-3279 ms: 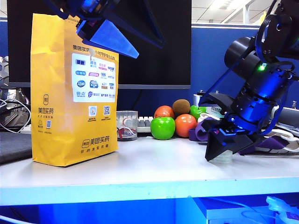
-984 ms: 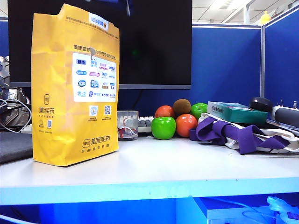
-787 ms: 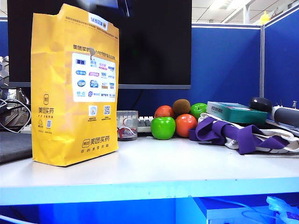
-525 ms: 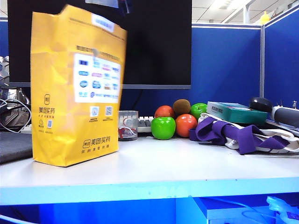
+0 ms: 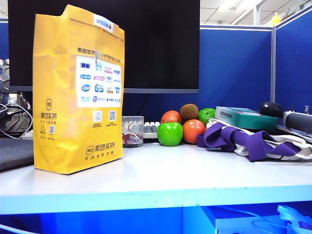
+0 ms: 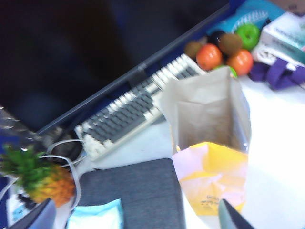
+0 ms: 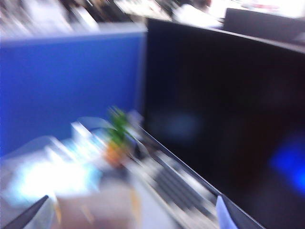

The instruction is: Pick up the transparent tape and throw it into the yellow paper bag.

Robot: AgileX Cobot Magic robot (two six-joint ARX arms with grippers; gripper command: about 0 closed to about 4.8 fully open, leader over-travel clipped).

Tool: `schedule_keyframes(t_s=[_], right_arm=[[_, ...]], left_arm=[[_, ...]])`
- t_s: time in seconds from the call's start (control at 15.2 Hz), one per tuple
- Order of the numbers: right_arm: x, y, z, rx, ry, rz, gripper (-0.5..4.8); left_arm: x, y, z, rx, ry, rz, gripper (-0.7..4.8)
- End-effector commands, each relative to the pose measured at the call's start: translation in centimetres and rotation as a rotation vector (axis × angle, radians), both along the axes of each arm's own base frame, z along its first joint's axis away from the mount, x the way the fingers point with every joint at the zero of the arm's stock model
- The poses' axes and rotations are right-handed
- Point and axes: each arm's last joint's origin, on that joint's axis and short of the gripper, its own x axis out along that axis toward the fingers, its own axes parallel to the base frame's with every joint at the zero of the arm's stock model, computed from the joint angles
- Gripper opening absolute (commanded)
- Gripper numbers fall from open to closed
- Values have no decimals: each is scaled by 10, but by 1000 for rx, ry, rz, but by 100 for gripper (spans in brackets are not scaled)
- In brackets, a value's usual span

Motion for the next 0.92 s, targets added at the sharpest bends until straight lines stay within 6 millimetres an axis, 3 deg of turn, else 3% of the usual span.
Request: schedule_keyframes(t_s=[0.07, 0.2, 0.39, 0.52, 0.66, 0.79, 0.92], right_arm=[[-42, -22, 10, -87, 2, -90, 479], [-70, -38, 18, -161, -54, -210, 479], [-119, -60, 31, -119, -107, -237, 479], [-168, -84, 29, -70, -176, -321, 479], [-214, -105, 8, 23, -217, -382, 479], [-250, -122, -30, 166, -282, -405, 479], [-256, -124, -81, 334, -330, -374, 479]], left_arm=[[-25, 6, -1, -11, -49, 60, 479], [-44, 11, -6, -4, -85, 111, 479], [-71, 16, -20, -10, -122, 137, 479], [-84, 19, -29, -30, -148, 148, 479], [-89, 20, -34, -54, -164, 149, 479], [-88, 19, -41, -87, -150, 132, 479], [-85, 17, -53, -121, -135, 85, 479]])
